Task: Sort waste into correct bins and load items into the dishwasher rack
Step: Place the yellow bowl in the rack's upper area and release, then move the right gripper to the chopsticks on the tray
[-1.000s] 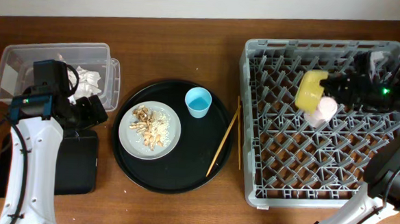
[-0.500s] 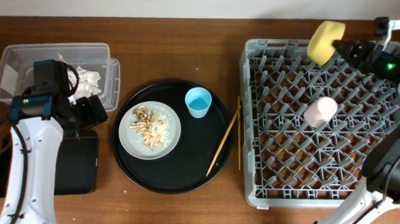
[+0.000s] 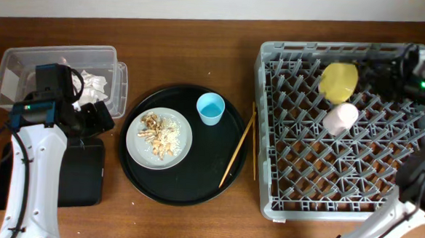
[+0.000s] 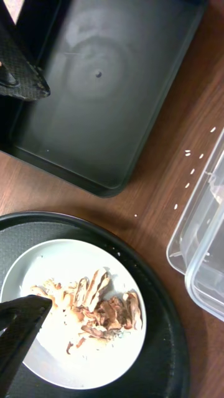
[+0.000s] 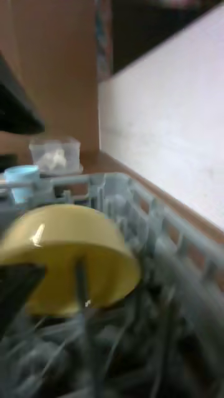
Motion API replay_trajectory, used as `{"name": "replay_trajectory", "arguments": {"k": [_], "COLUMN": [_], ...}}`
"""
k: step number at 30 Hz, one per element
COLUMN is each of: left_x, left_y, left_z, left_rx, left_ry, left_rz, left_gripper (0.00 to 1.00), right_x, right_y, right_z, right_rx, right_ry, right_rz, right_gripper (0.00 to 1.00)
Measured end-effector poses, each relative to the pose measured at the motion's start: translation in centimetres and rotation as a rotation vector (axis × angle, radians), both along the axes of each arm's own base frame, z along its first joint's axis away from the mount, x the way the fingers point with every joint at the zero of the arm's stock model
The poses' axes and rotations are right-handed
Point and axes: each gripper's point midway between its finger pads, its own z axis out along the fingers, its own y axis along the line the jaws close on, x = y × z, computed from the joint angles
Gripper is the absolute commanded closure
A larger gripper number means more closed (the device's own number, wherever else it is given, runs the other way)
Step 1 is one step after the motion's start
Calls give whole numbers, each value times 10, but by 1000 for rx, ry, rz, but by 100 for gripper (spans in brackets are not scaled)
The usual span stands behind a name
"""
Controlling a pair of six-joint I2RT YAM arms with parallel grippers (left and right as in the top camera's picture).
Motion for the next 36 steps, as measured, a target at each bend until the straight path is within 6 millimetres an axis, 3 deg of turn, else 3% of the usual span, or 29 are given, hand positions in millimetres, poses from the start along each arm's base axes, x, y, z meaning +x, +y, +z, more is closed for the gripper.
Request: {"name": "replay_trajectory", "arguments": {"k": [3, 4, 5, 6, 8, 9, 10, 11, 13, 14, 16, 20, 23, 25, 26, 27, 28, 30, 31, 32, 34, 35, 36], "left_x": [0, 0, 0, 0, 0, 0, 0, 0, 0, 0, 0, 0, 0, 0, 0, -1, 0, 0, 0, 0, 0, 0, 0], "left_y": [0, 0, 0, 0, 0, 0, 0, 0, 0, 0, 0, 0, 0, 0, 0, 0, 0, 0, 0, 0, 0, 0, 0], "left_z": [0, 0, 0, 0, 0, 0, 0, 0, 0, 0, 0, 0, 0, 0, 0, 0, 0, 0, 0, 0, 0, 0, 0], "left_rx": [0, 0, 0, 0, 1, 0, 0, 0, 0, 0, 0, 0, 0, 0, 0, 0, 0, 0, 0, 0, 0, 0, 0], "left_ry": [1, 0, 0, 1, 0, 0, 0, 1, 1, 1, 1, 1, 1, 1, 2, 2, 1, 2, 0, 0, 0, 0, 0], "left_rz": [0, 0, 0, 0, 0, 0, 0, 0, 0, 0, 0, 0, 0, 0, 0, 0, 0, 0, 0, 0, 0, 0, 0], "left_gripper": [1, 1, 1, 0, 1, 1, 1, 1, 1, 1, 1, 0, 1, 1, 0, 1, 1, 1, 1, 1, 1, 1, 1], "right_x": [-39, -52, -56, -54, -39, -24, -14, 0, 8, 8, 8, -1, -27, -41, -48, -55, -56, -69, -84, -103, -142, -143, -148], "right_y": [-31, -31, -21, -6, 25, 55, 64, 72, 74, 67, 52, 23, -6, -28, -32, -26, -17, 35, 86, 124, 199, 209, 222], "right_z": [53, 82, 106, 116, 104, 82, 65, 33, -10, -26, -41, -46, -44, -14, 1, 28, 69, 113, 151, 171, 185, 181, 163], "right_rx": [-189, -286, -388, -451, -575, -645, -710, -799, -882, -912, -947, -988, -1024, -1036, -1034, -1018, -1018, -919, -871, -861, -869, -884, -904], "right_ry": [54, 38, 5, -12, 28, 71, 103, 170, 282, 331, 382, 446, 575, 630, 647, 629, 546, 405, 267, 194, 121, 128, 195], "right_rz": [-144, -183, -187, -166, -109, -37, -14, 9, 21, 11, -14, -76, -133, -203, -214, -218, -245, -130, -35, 49, 256, 273, 299], "right_gripper": [28, 34, 52, 58, 73, 74, 77, 82, 82, 89, 96, 96, 96, 96, 96, 96, 91, 60, 45, 44, 38, 38, 38]}}
